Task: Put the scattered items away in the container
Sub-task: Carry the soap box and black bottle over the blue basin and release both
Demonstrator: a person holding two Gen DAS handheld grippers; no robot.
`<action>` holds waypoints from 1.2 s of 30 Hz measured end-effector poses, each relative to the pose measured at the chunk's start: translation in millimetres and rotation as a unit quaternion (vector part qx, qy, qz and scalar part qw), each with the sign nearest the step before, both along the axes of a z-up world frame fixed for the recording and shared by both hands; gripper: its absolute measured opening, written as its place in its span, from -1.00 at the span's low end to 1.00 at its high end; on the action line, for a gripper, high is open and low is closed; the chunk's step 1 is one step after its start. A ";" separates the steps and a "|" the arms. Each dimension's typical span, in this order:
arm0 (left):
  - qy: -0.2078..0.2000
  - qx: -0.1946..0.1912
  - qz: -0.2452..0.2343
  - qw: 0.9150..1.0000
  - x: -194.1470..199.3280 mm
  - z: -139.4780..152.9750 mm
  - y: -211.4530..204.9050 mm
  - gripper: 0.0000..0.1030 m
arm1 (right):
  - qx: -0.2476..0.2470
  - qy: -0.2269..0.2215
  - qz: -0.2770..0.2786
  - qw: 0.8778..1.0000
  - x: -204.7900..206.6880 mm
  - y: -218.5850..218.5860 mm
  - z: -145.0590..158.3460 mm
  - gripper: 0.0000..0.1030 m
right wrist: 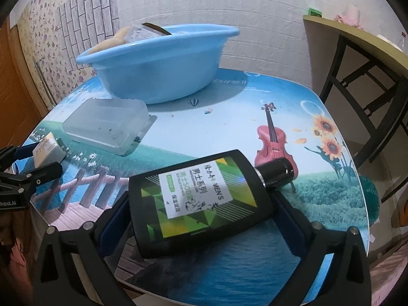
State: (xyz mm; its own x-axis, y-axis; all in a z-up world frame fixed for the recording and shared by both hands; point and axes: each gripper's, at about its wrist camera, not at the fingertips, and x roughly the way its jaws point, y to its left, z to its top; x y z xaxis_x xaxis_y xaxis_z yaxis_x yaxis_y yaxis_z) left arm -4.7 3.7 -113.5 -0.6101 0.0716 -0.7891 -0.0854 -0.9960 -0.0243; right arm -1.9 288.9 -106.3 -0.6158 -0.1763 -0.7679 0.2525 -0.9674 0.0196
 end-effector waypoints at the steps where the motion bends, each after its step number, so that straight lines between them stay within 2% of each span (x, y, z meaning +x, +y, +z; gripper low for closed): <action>1: 0.002 0.001 0.001 1.000 0.2 0.0 -0.7 0.85 | 0.000 0.000 0.000 1.000 0.0 0.2 0.0 1.00; 3: 0.015 0.002 0.010 1.000 2.5 0.9 -4.1 0.62 | 0.000 -0.001 0.002 1.000 0.1 0.4 0.1 1.00; 4: 0.022 0.000 0.014 1.000 3.7 1.8 -5.6 0.37 | 0.001 0.000 0.002 1.000 0.8 0.1 0.3 1.00; 5: 0.025 0.001 0.016 1.000 4.2 2.9 -7.3 0.23 | -0.001 0.002 0.003 1.000 2.0 -0.1 0.9 0.92; 11: 0.022 0.018 0.019 0.999 3.4 6.9 -15.0 0.22 | -0.006 0.003 0.017 1.000 6.5 -2.3 2.6 0.90; 15: 0.039 0.024 0.027 0.999 5.3 22.3 -20.3 0.22 | -0.012 0.009 0.020 1.000 8.0 -2.1 9.2 0.90; 21: 0.072 0.034 0.029 0.996 -0.6 58.3 -24.2 0.22 | -0.025 0.040 0.030 0.998 7.8 -7.1 37.3 0.90; 27: 0.119 0.034 0.006 0.992 -13.2 100.2 -14.0 0.22 | -0.044 0.077 0.055 0.995 0.2 -19.6 71.0 0.90; 32: 0.133 0.039 -0.007 0.990 -32.4 115.7 -3.9 0.22 | -0.051 0.099 0.076 0.991 -14.9 -32.2 90.3 0.90; 36: 0.130 0.042 -0.018 0.990 -52.8 119.0 6.1 0.22 | -0.053 0.104 0.082 0.990 -29.6 -34.8 93.6 0.90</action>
